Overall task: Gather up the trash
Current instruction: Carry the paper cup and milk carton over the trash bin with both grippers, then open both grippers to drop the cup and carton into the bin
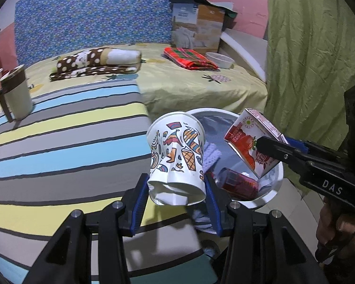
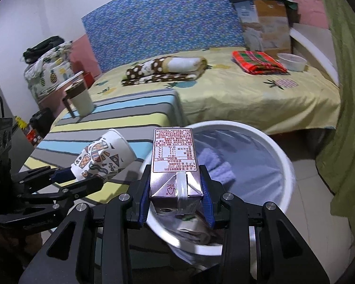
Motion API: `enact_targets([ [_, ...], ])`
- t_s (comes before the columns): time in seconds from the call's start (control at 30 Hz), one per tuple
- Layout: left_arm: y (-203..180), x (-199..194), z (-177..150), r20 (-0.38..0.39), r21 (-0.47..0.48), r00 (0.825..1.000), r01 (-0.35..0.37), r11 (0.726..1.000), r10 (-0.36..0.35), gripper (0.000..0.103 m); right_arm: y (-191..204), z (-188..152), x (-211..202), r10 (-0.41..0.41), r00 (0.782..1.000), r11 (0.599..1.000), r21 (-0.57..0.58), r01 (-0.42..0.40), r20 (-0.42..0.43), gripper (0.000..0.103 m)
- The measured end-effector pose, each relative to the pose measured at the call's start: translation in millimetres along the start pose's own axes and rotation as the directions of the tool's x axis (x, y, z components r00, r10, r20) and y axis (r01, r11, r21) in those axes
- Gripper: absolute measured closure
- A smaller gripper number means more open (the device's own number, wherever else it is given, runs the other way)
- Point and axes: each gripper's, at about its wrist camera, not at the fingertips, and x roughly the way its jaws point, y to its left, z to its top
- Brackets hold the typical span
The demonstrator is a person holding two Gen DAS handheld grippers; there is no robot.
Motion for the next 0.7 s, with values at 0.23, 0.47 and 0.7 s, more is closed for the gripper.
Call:
enact_targets([
  [0.23, -18, 16, 2, -0.026, 0.034, 0.999, 0.044, 0.998, -0.043, 0.055, -21, -8, -1, -0.046, 0.999, 0.997, 0.053, 0.047, -0.018, 0.064],
  [0.47, -32, 31, 2, -0.054, 0.051, 0.996, 0.072, 0.996, -0.07, 0.055, -33, -12, 6, -0.068, 0.996, 0.994, 0.08, 0.072, -0.051, 0.064],
  [0.7, -46, 47, 3, -0.086, 0.072, 0.991, 0.108, 0.992, -0.101, 0.053, -43, -16, 14, -0.074, 0.992, 0.991, 0.104, 0.084, -0.098, 0.064],
])
